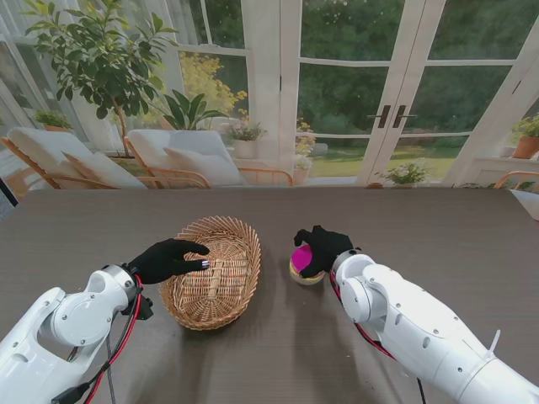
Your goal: Stack culture dishes into a storage basket
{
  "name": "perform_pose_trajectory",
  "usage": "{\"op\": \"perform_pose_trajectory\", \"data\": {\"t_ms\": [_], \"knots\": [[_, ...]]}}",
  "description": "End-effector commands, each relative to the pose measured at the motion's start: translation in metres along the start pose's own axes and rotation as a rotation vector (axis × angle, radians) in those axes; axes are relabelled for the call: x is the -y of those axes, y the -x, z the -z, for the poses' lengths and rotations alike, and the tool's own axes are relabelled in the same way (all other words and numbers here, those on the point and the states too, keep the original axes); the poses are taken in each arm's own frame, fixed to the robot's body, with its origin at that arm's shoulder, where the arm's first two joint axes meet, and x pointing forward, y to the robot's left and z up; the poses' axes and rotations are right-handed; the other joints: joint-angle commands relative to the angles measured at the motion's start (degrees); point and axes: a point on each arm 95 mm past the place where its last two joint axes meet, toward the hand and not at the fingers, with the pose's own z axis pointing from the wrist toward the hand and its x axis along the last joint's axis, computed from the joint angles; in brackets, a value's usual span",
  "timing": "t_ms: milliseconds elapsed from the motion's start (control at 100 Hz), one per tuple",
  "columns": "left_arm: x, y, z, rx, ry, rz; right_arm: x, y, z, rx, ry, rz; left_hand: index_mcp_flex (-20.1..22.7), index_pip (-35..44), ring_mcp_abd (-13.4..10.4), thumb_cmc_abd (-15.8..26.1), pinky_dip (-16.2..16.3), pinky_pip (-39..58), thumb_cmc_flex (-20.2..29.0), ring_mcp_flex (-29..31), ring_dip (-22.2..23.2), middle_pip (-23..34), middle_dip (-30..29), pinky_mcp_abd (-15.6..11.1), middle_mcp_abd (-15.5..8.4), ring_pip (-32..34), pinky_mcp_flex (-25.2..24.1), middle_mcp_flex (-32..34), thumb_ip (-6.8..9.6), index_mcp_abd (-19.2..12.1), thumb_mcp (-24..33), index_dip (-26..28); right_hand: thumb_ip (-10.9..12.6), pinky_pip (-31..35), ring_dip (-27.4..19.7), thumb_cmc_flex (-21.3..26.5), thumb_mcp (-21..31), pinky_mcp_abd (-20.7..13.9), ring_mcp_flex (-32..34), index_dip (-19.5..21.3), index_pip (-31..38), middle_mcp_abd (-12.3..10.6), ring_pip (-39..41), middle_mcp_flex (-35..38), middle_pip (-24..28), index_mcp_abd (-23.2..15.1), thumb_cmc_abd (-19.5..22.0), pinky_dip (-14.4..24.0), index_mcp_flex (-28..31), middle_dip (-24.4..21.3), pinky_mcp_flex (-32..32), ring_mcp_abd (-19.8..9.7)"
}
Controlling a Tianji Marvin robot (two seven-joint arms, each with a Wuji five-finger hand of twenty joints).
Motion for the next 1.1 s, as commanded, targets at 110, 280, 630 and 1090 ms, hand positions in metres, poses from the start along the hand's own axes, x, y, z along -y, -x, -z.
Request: {"op": "perform_pose_trajectory", "data": {"t_ms": [110,280,630,1090], "knots": [[-0.002,0.001,0.000,0.003,0.023,0.005,-0.009,-0.004,0.007,-0.025,-0.004,0.009,0.5,0.3,1.1,2.1,0.7,1.3,1.6,-0.7,-0.2,-0.4,-0.7,0.7,0.8,-0.8,-0.6,0.1,1.73,0.5,-0.9,0.2,0.2,-13.5,-5.3,-2.4,-5.3,5.9,-4.3,-0.6,-2.9,0.3,-8.5,-2.1,-4.8,0.8,2.5,-9.1,-1.2,-4.3,-18.5,2.5],[-0.002,0.001,0.000,0.000,0.025,0.005,-0.015,-0.007,0.012,-0.049,-0.032,0.023,0.2,0.2,1.2,2.1,0.8,1.4,1.7,-0.7,-0.2,-0.4,-0.7,0.7,1.0,-0.8,-0.6,0.2,1.74,0.5,-0.9,0.2,0.1,-21.8,-9.9,-3.8,-6.8,7.9,-8.0,-5.9,-10.0,1.7,-15.6,-1.3,-12.1,1.6,3.7,-14.0,-1.4,-9.3,-22.2,3.9],[-0.002,0.002,0.001,0.003,0.020,0.006,-0.013,-0.015,0.007,-0.068,-0.089,0.062,0.6,0.3,1.1,2.1,0.8,1.4,1.7,-0.6,-0.2,-0.4,-0.7,0.7,1.0,-0.8,-0.6,0.2,1.74,0.6,-0.9,0.2,-1.4,-28.7,-13.2,-6.4,-2.5,11.4,-13.2,-8.3,-13.6,1.8,-19.3,-3.4,-15.2,3.0,-2.6,-17.7,-3.1,-10.4,-26.1,4.9],[-0.003,0.003,0.002,0.014,0.024,0.005,0.000,-0.016,-0.011,-0.079,-0.101,0.104,0.2,0.2,1.1,2.1,0.8,1.5,1.7,-0.6,-0.2,-0.4,-0.7,0.7,1.0,-0.8,-0.6,0.2,1.73,0.7,-0.9,0.2,-2.2,-26.8,-12.6,-7.3,0.2,13.4,-11.8,-4.1,-10.9,1.1,-18.1,-2.4,-13.7,2.3,-7.7,-17.6,-2.6,-9.7,-25.1,5.3]]}}
